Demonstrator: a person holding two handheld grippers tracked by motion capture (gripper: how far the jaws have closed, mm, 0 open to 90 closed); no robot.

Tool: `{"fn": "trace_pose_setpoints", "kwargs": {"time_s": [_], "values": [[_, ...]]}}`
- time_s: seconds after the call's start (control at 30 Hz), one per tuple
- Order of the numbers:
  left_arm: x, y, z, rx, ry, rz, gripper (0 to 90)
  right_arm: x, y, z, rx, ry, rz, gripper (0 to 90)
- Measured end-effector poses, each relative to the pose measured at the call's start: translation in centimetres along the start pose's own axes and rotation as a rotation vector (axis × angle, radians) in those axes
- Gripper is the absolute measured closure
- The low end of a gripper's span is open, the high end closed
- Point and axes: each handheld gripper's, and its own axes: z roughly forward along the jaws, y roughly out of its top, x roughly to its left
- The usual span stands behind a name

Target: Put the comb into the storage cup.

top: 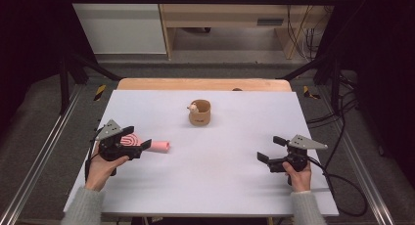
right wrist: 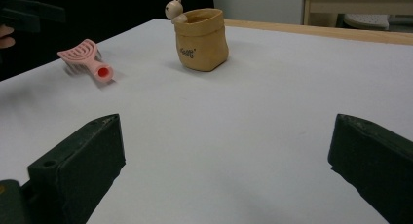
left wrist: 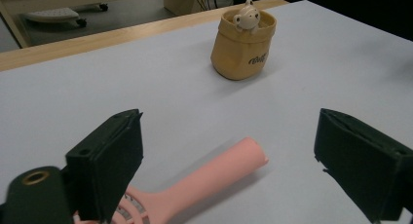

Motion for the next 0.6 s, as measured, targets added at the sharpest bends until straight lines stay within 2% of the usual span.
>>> {"fn": "trace_pose_setpoints", "kwargs": {"time_s": [0.07,0.1,0.2,0.47,0.6], "values": [[0.0,0.0,0.2,0.006,0.003,0.004,12.6,0.0,0.0,0.0,0.0,0.0,0.0,0.4],[-0.1,0.0,0.6,0.02,0.009,0.012,15.8,0.0,0.0,0.0,0.002,0.0,0.0,0.4],[-0.1,0.1,0.9,0.023,0.007,0.004,19.8,0.0,0.0,0.0,0.001,0.0,0.002,0.4],[0.4,0.0,2.3,0.036,0.015,-0.038,32.5,0.0,0.0,0.1,0.001,0.001,0.001,0.4],[0.5,0.1,2.6,0.016,0.025,-0.062,42.5,0.0,0.0,0.1,0.003,-0.001,0.0,0.4]]}}
